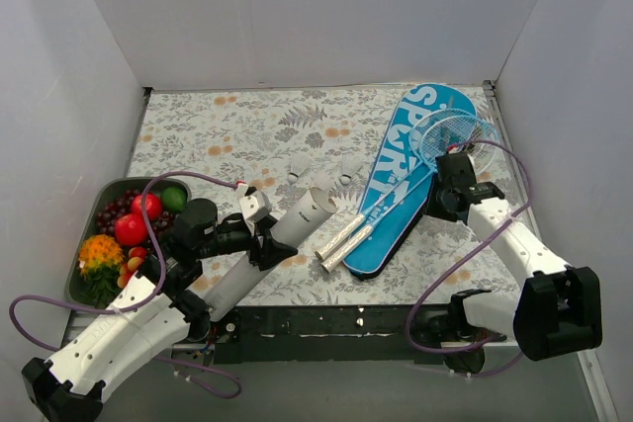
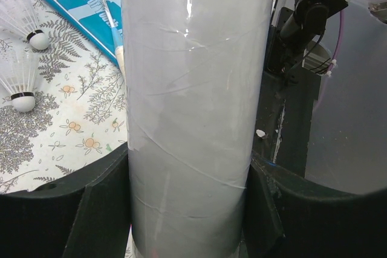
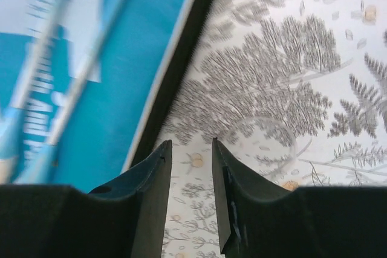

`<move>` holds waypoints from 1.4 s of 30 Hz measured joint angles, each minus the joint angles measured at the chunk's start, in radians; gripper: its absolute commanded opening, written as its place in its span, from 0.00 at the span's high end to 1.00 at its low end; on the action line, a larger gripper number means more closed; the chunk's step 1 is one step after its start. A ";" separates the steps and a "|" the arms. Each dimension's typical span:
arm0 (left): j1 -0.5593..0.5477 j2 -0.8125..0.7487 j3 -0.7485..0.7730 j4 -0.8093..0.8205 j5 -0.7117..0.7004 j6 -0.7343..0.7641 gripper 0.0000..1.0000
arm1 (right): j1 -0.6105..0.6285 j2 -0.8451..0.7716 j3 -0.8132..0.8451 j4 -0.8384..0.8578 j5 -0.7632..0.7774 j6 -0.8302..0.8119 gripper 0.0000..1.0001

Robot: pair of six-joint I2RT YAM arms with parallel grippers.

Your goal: Pack up the badminton gear

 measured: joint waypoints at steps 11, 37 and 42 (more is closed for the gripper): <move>0.000 0.000 0.000 0.000 -0.001 0.002 0.43 | 0.008 0.198 0.492 0.026 -0.324 -0.219 0.45; 0.000 -0.011 0.000 0.000 0.009 0.002 0.42 | 0.042 0.936 0.916 0.174 -0.854 -0.526 0.30; 0.000 -0.017 0.000 0.001 0.010 0.002 0.41 | 0.050 0.978 0.939 0.164 -0.903 -0.552 0.33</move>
